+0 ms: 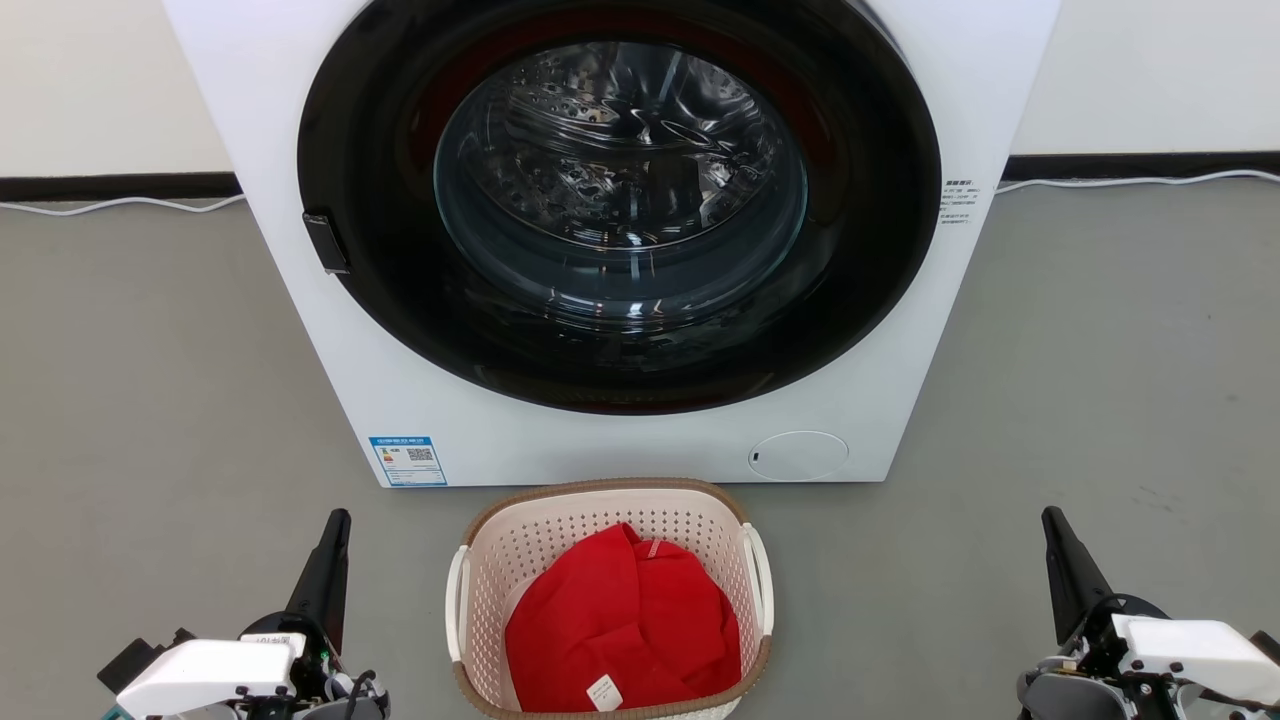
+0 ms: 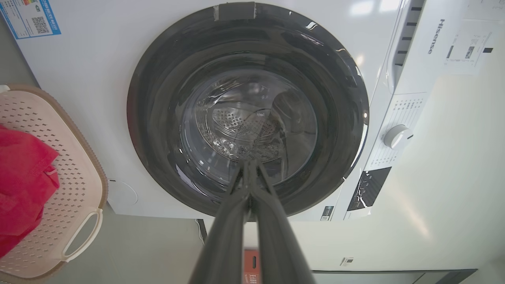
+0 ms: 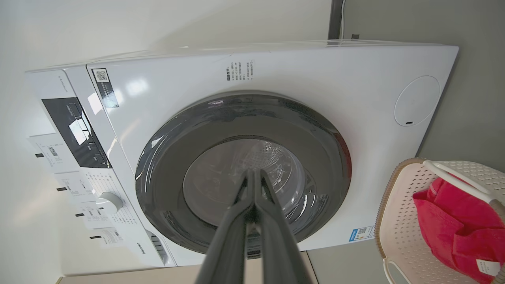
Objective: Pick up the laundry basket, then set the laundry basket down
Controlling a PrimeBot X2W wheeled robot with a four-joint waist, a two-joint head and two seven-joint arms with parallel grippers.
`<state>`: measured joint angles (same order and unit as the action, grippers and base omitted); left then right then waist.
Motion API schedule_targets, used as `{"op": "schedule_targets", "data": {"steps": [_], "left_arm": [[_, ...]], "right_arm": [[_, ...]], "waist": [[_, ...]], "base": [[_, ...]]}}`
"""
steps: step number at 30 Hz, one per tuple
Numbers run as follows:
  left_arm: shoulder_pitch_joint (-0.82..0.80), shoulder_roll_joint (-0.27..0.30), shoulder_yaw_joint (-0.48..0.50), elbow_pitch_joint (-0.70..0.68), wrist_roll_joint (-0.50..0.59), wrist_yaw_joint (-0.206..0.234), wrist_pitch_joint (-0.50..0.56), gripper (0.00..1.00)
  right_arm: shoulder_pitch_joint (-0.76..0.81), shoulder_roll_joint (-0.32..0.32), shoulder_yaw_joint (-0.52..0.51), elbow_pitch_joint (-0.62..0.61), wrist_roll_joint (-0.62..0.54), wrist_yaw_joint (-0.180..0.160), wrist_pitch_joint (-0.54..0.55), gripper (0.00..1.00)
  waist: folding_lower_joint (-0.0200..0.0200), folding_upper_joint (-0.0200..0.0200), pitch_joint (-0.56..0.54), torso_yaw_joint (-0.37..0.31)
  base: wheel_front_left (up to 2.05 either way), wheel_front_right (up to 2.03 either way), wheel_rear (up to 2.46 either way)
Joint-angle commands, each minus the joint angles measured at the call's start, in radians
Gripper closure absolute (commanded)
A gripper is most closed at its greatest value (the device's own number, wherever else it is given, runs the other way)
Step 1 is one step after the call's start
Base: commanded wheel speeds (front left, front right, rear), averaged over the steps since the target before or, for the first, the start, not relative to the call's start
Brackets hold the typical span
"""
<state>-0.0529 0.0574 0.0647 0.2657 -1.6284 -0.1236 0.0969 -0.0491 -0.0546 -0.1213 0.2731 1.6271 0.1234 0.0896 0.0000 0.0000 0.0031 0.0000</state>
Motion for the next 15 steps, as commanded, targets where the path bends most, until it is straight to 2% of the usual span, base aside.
{"op": "schedule_targets", "data": {"steps": [1, 15], "left_arm": [[-0.054, 0.005, 0.033, -0.021, 0.006, -0.007, 0.003, 1.00], [-0.054, 0.003, 0.036, -0.021, 0.009, -0.007, 0.006, 1.00]], "right_arm": [[-0.057, -0.006, 0.022, -0.029, -0.007, 0.007, 0.012, 1.00], [-0.058, -0.004, 0.019, -0.029, -0.009, 0.007, 0.014, 1.00]], "waist": [[0.0000, 0.0000, 0.000, 0.000], [0.0000, 0.0000, 0.000, 0.000]], "base": [[0.00, 0.00, 0.00], [0.00, 0.00, 0.00]]}}
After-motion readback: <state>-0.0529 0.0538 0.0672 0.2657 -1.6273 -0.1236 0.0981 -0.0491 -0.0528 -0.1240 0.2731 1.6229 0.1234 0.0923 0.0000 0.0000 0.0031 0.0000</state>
